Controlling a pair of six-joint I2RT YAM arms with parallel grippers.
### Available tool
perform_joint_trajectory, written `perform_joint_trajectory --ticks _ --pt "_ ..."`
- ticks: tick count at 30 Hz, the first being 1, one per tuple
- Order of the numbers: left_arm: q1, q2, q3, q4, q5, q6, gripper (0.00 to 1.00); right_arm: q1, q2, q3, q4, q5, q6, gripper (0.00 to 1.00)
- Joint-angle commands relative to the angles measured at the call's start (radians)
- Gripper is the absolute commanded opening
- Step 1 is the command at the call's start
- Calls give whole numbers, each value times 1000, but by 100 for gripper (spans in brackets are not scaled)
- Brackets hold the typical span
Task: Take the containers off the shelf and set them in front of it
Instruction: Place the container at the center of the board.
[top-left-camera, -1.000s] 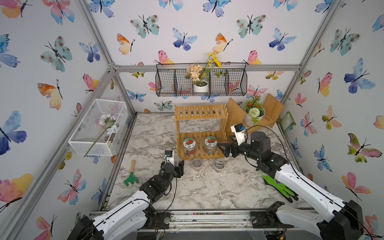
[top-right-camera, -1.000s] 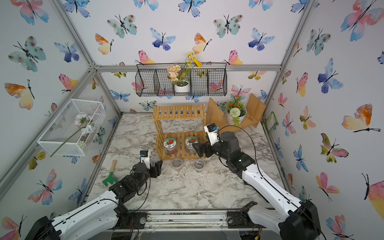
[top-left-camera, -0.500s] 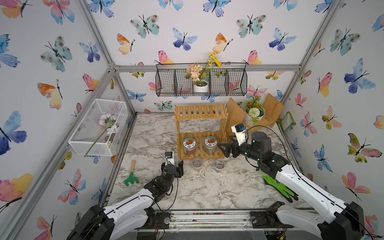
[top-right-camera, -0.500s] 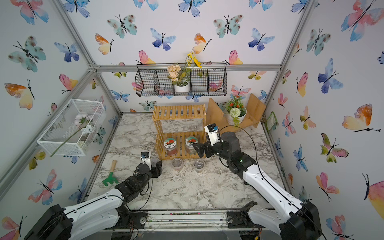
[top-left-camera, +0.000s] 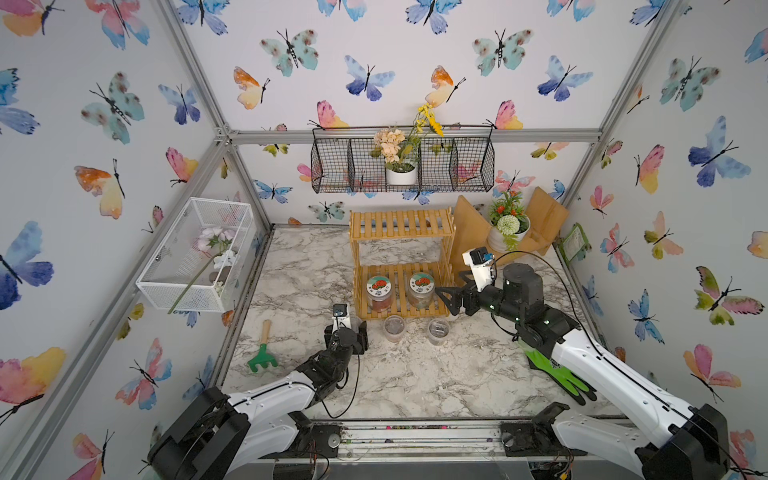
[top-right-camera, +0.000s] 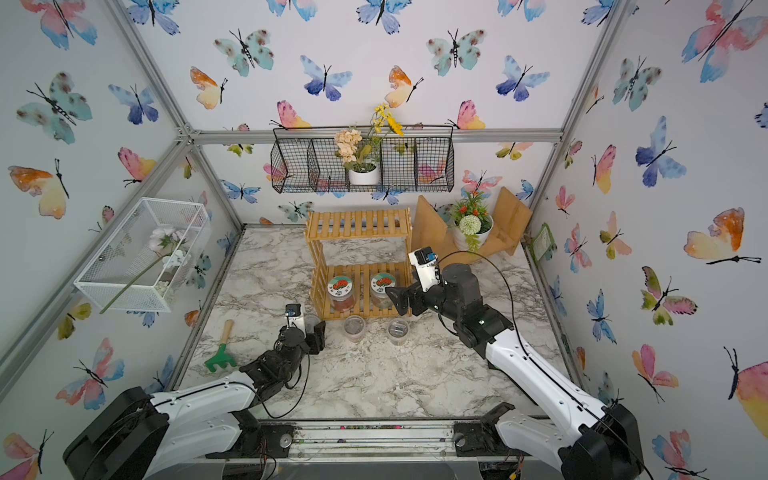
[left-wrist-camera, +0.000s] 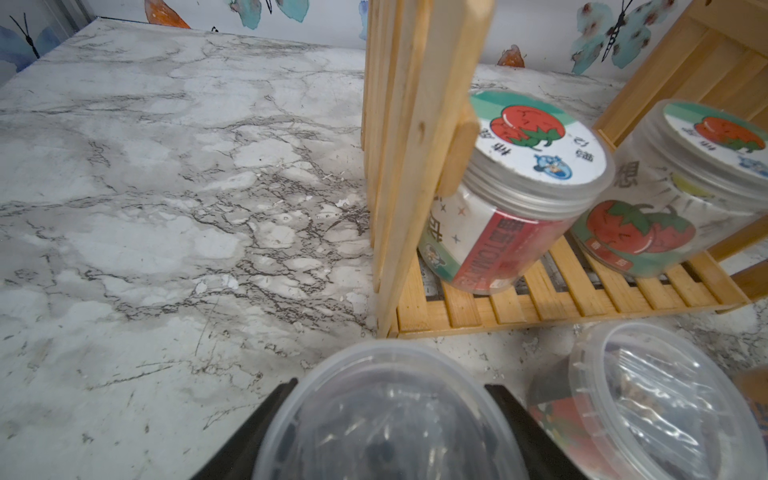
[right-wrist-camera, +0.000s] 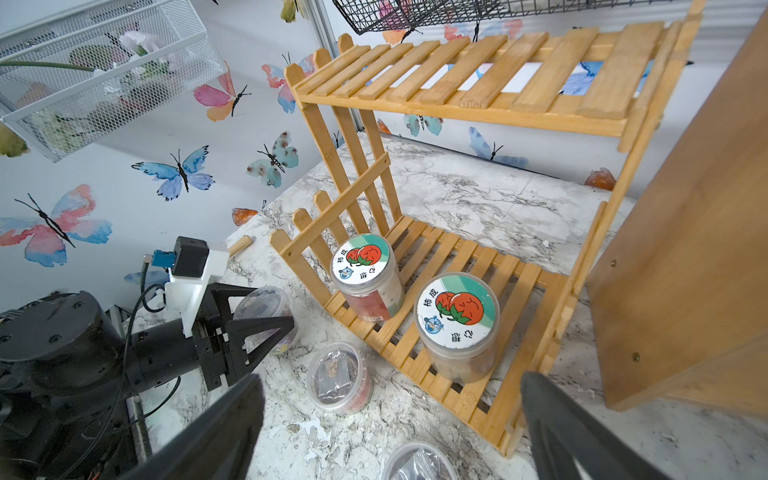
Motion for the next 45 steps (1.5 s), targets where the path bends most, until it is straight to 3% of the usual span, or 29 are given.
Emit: perform_joint_trajectory --ticks 1,17,30,39,45 --pt "2 26 -7 59 -42 -1 69 -5 -17 -2 -19 -5 -15 99" --pt "25 134 7 118 -11 -6 72 -5 -12 4 -19 2 -17 99" --pt "31 173 20 122 -2 4 83 -5 9 21 -16 1 -17 99" --pt "31 115 45 46 -17 10 98 -5 48 38 -1 -14 -9 99" --pt "31 43 81 -38 -8 15 99 -5 91 82 -24 -23 -10 99"
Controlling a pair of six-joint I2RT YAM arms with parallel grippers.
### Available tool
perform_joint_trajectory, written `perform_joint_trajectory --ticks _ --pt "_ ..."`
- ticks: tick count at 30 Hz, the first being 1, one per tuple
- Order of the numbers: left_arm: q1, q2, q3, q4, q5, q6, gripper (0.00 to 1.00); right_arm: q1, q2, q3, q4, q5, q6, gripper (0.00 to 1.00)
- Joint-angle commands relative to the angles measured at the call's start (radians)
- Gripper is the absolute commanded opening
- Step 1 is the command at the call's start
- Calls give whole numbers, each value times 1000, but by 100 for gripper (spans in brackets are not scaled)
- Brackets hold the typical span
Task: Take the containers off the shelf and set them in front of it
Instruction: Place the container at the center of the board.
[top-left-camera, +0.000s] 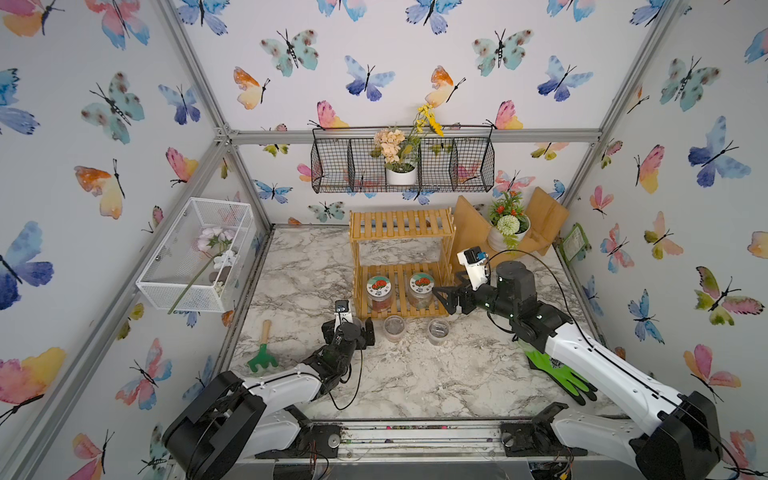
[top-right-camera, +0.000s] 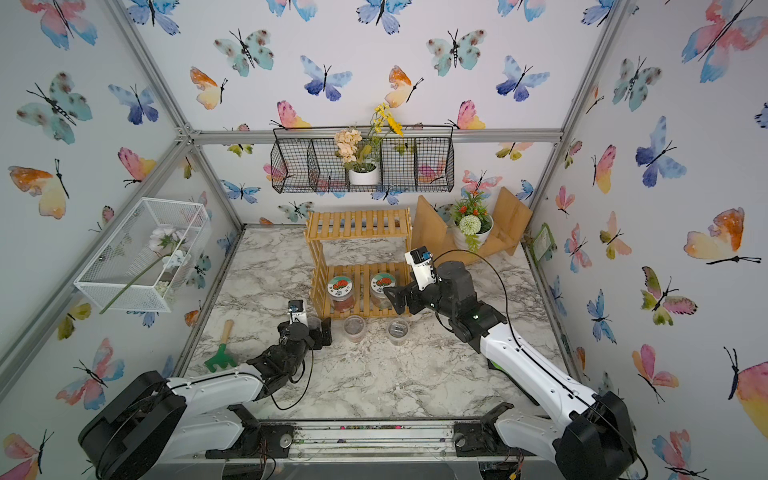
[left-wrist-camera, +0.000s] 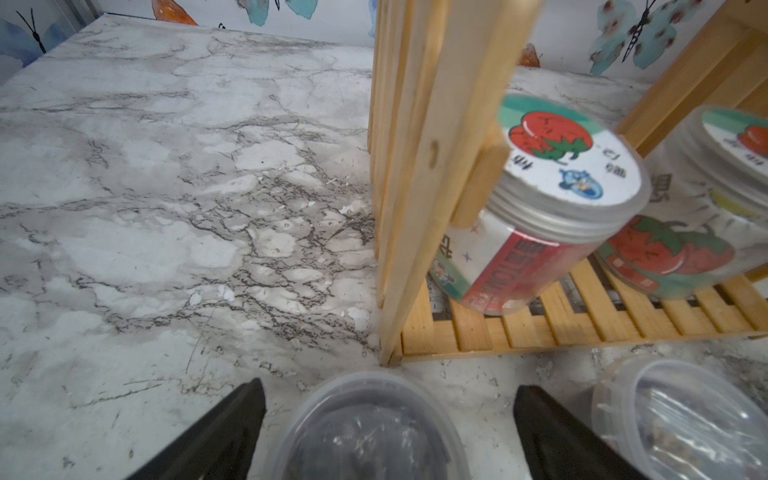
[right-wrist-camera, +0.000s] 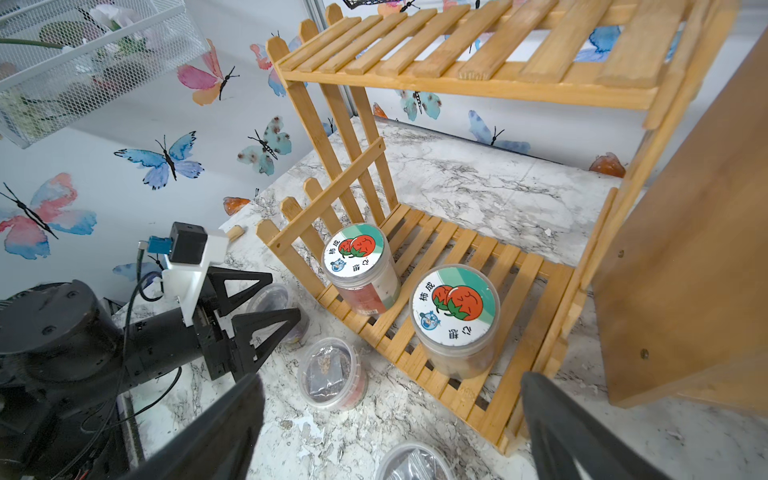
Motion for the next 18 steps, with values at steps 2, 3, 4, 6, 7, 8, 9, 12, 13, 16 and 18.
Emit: perform_joint_trajectory --ticks 2,3,4,6,7,8,9,12,13,16,18 --pt "5 -71 48 -110 3 17 99 -4 40 81 -45 -26 0 98" --pt "5 -84 57 -130 6 20 99 -3 49 91 -55 -25 1 98" --pt "5 -101 66 -154 8 21 99 -3 59 104 -65 -25 1 98" --pt "5 -136 79 -198 15 25 99 5 79 125 -85 -14 4 98" --pt "5 -153 85 -214 21 28 99 11 89 135 -98 -4 6 98" --pt "6 -172 92 -238 26 33 99 19 102 150 -114 13 7 98" --pt "4 -189 100 -257 30 42 99 29 117 163 -128 29 12 98" --pt "5 -235 139 -330 51 73 99 65 163 206 -179 86 22 98" --pt "5 -245 154 -350 63 87 99 76 178 219 -192 101 28 98" --pt "5 -262 216 -423 110 127 99 109 226 255 -227 152 58 98" --pt "5 -269 261 -458 147 153 99 130 249 273 -240 186 78 98"
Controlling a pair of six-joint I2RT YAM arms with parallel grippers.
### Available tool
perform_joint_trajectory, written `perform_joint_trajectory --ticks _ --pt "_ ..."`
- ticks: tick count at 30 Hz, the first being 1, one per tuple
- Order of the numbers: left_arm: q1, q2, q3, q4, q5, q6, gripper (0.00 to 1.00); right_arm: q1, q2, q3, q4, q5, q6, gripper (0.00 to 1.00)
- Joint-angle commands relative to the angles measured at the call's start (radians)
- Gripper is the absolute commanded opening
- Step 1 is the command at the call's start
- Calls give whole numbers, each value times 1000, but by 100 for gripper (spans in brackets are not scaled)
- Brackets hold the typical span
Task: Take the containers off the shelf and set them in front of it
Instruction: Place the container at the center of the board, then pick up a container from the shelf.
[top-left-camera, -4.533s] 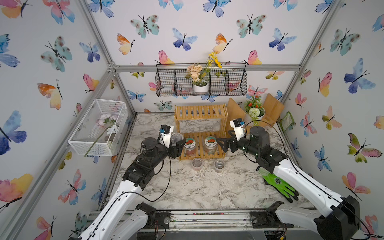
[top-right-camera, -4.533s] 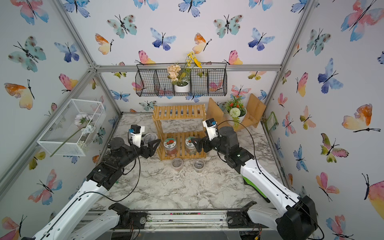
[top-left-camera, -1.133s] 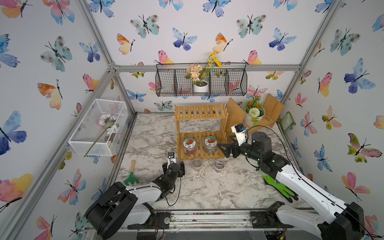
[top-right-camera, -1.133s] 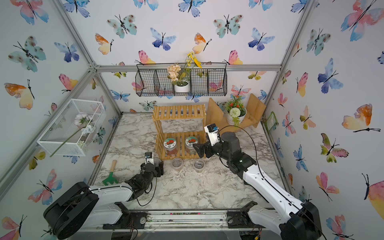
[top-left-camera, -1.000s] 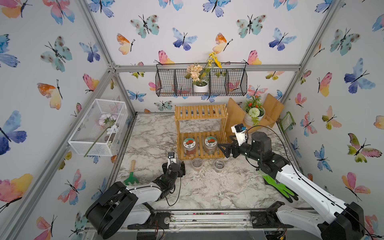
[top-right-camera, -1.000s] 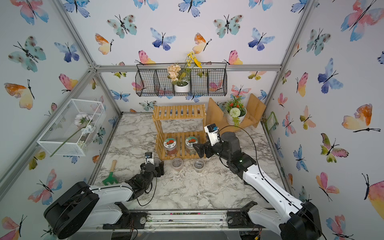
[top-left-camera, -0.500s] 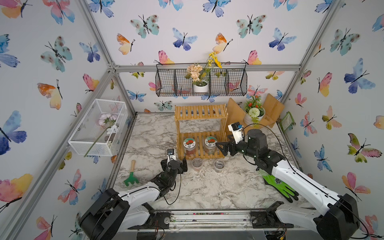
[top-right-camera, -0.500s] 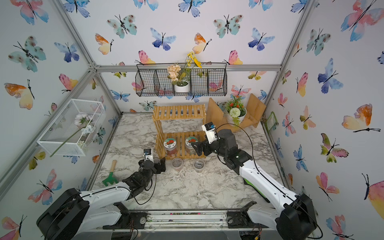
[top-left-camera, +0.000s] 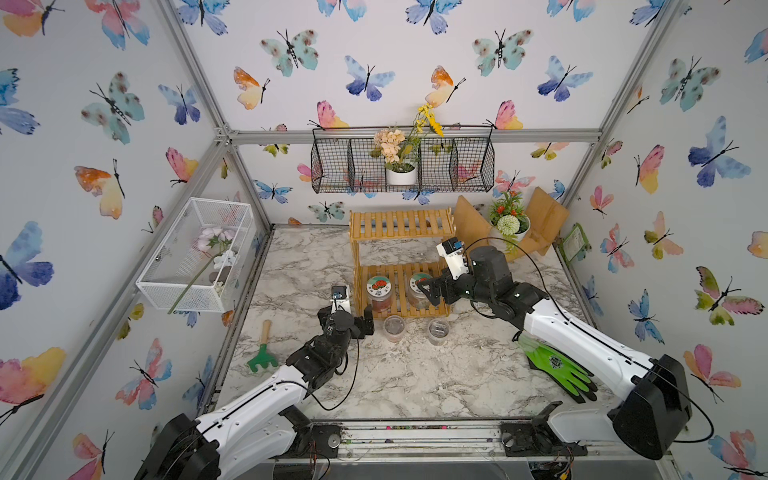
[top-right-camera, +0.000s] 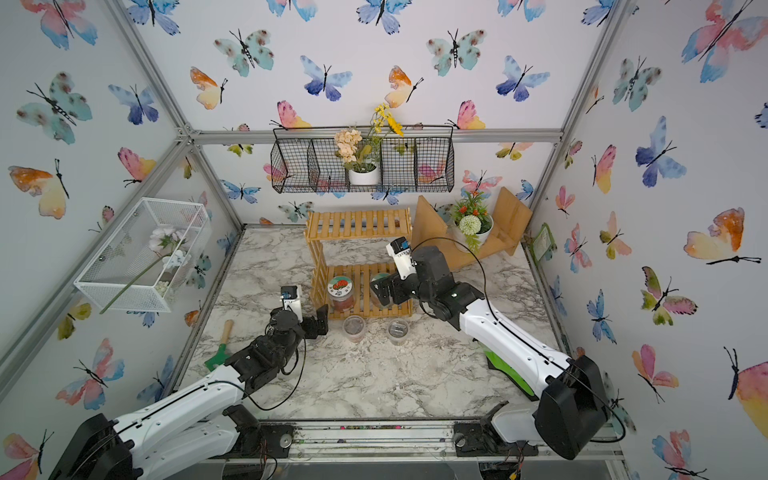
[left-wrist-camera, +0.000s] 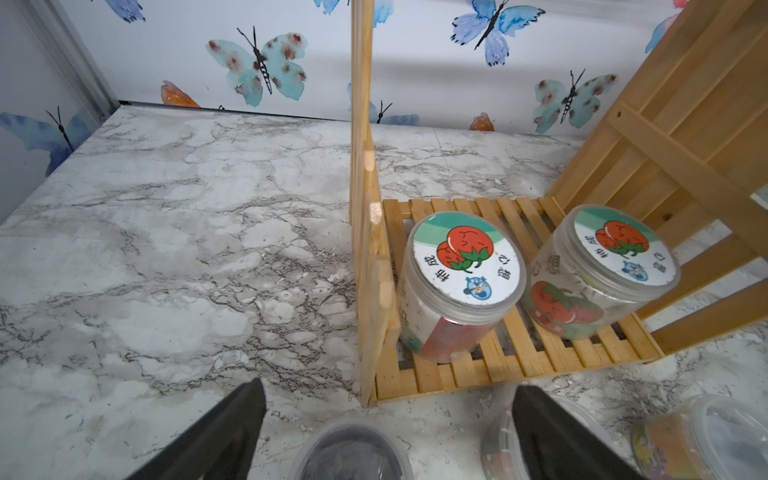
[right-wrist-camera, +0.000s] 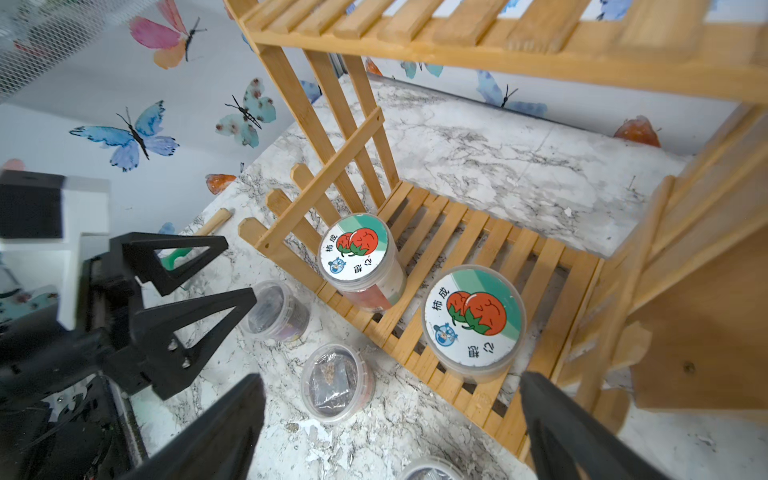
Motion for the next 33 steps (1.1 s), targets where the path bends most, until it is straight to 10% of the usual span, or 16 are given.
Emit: perform_joint_trajectory --ticks 1,33 --pt "5 -29 103 -128 121 83 99 42 41 51 -74 118 57 98" --pt "255 -15 314 -321 636 123 99 157 390 310 -285 583 366 98"
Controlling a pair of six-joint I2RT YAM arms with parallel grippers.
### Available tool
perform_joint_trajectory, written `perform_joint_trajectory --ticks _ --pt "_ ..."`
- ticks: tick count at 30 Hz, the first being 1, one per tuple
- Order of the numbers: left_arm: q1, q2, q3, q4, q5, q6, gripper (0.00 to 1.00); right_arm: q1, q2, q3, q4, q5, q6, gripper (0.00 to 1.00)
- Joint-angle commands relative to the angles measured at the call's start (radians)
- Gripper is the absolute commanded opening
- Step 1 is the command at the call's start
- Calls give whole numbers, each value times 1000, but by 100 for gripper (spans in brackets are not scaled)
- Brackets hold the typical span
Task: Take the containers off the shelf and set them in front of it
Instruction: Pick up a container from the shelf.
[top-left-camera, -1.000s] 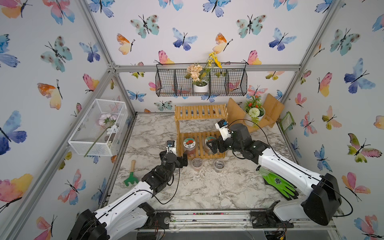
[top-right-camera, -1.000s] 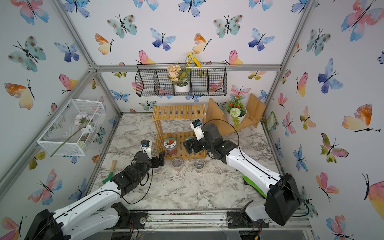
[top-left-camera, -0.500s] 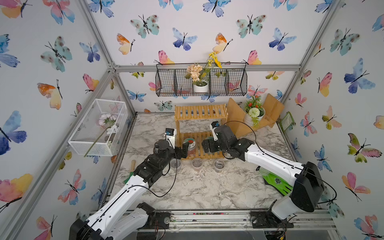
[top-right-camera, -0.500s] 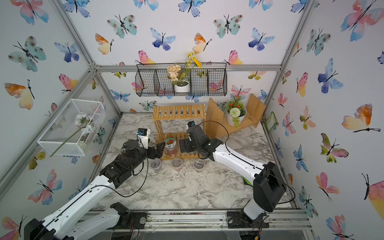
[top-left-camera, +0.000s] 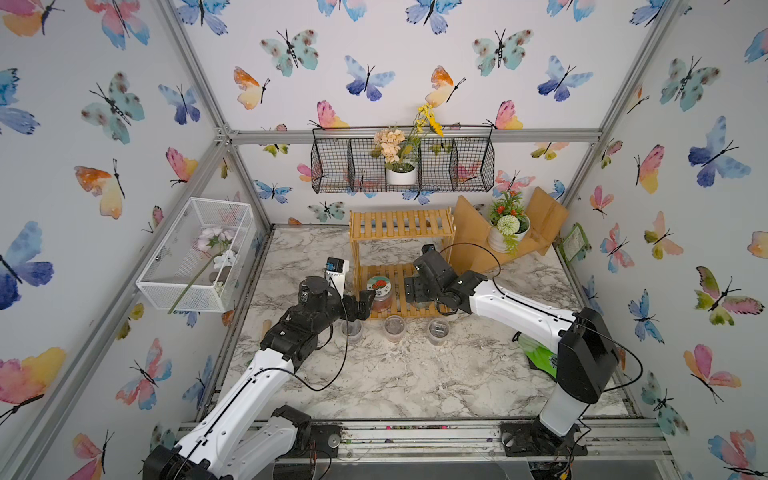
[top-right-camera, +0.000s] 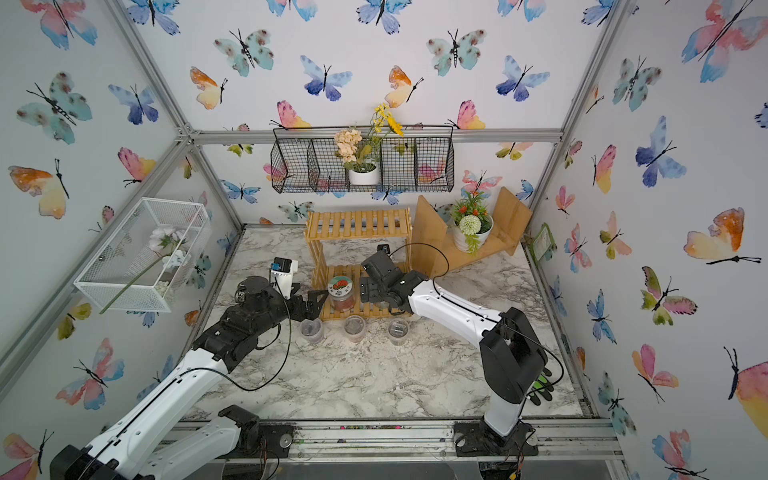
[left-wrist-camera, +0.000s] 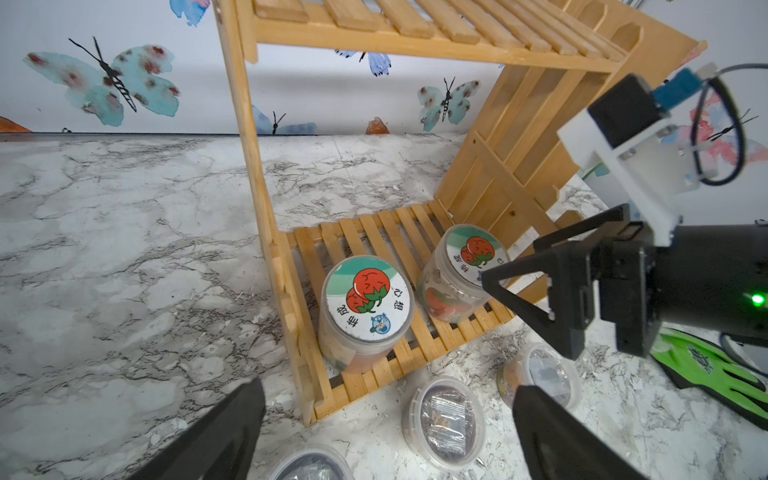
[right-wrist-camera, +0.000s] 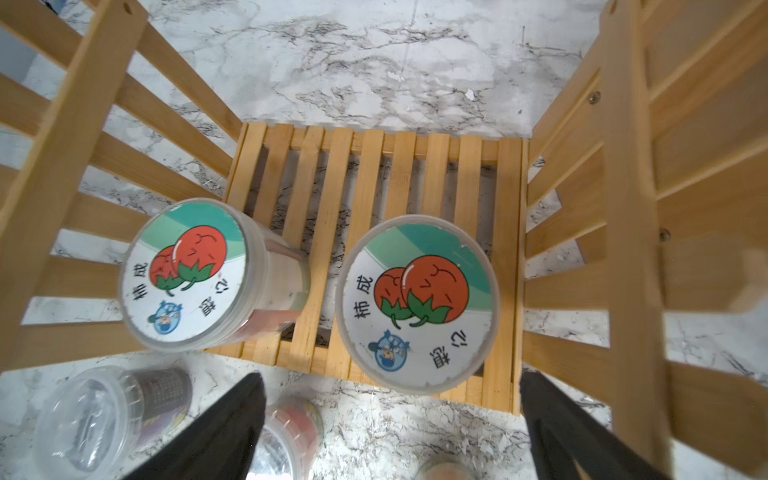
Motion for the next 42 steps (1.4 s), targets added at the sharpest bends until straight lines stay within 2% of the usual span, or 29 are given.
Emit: perform_joint_trajectory --ticks 1,19,40,42 --pt "8 -5 21 -16 58 13 99 7 30 45 -44 84 28 98" --pt "77 -2 21 -24 107 25 99 6 138 84 -29 92 64 98" --pt "102 -14 15 -26 117 26 99 -3 226 108 -9 99 55 99" --pt "103 -15 13 -25 118 25 99 -2 225 105 -4 92 47 93"
